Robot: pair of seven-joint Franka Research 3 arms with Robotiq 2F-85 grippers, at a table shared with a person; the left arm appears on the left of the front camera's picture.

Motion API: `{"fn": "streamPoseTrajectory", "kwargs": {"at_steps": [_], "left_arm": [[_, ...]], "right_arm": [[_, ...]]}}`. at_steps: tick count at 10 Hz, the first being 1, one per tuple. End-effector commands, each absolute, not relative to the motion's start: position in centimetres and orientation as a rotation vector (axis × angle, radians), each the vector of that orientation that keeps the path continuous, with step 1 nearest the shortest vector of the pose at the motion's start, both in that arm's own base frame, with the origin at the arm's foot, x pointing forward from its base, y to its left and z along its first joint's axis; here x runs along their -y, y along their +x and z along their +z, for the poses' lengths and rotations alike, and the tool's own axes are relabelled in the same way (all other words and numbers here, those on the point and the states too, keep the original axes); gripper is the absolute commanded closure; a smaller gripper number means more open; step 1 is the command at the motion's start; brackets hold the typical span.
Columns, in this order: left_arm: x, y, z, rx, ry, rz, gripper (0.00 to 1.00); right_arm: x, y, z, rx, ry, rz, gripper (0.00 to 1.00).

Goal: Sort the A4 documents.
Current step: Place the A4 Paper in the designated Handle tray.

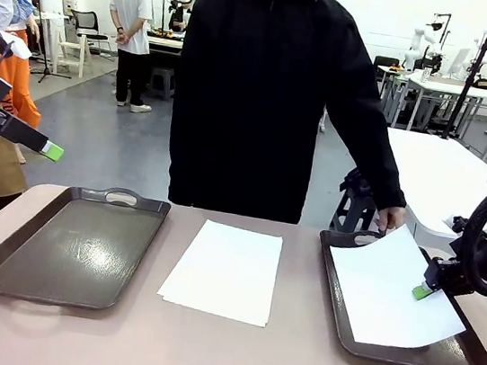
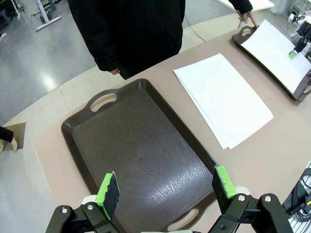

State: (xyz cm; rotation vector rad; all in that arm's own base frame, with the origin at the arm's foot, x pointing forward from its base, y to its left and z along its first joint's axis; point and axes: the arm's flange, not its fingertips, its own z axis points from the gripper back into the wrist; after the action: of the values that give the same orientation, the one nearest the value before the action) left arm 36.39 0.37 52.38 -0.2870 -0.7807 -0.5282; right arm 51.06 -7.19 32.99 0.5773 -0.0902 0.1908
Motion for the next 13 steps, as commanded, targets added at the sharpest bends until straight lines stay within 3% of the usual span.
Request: {"fn": "streamPoseTrajectory", "kwargs": {"at_steps": [1, 2, 3, 4, 5, 6, 7, 8, 9, 10, 12, 13], "left_arm": [[-0.5, 36.6, 52.2, 0.788, -0.296, -0.524, 0.0], [-0.5, 36.6, 52.2, 0.788, -0.296, -0.524, 0.0], [-0.5, 36.6, 52.2, 0.788, -0.296, -0.524, 0.0], [-0.5, 36.6, 52.2, 0.788, -0.296, -0.524, 0.0], [-0.5, 36.6, 52.2, 0.788, -0.296, -0.524, 0.0], [-0.5, 36.6, 52.2, 0.788, -0.296, -0.524, 0.0], [-0.5, 36.6, 52.2, 0.788, -0.296, -0.524, 0.0], [-0.5, 36.6, 52.2, 0.788, -0.296, -0.524, 0.0], [-0.5, 36.6, 52.2, 0.788, -0.296, -0.524, 0.0], [-0.5, 36.6, 52.2, 0.788, -0.296, -0.524, 0.0], [-0.5, 36.6, 52.2, 0.788, -0.296, -0.524, 0.0], [-0.5, 36.6, 52.2, 0.788, -0.296, -0.524, 0.0]], "right_arm": [[6.4, 51.3, 33.2, 0.073, 0.576, 0.162, 0.99], [6.2, 51.2, 33.2, 0.071, 0.577, 0.156, 0.84], [5.9, 50.9, 33.4, 0.079, 0.561, 0.157, 0.82], [5.8, 50.6, 33.7, 0.091, 0.518, 0.154, 0.66], [5.7, 50.5, 34.0, 0.104, 0.478, 0.134, 0.63], [5.8, 50.4, 34.1, 0.112, 0.457, 0.111, 0.48], [6.1, 50.2, 34.1, 0.117, 0.435, 0.091, 0.45], [6.4, 50.0, 34.4, 0.123, 0.414, 0.075, 0.29], [6.8, 49.8, 34.7, 0.124, 0.383, 0.063, 0.26], [7.0, 49.6, 35.1, 0.128, 0.361, 0.051, 0.11], [7.4, 49.2, 35.3, 0.122, 0.347, 0.043, 0.0], [7.5, 49.1, 35.3, 0.121, 0.343, 0.039, 0.0]]}}
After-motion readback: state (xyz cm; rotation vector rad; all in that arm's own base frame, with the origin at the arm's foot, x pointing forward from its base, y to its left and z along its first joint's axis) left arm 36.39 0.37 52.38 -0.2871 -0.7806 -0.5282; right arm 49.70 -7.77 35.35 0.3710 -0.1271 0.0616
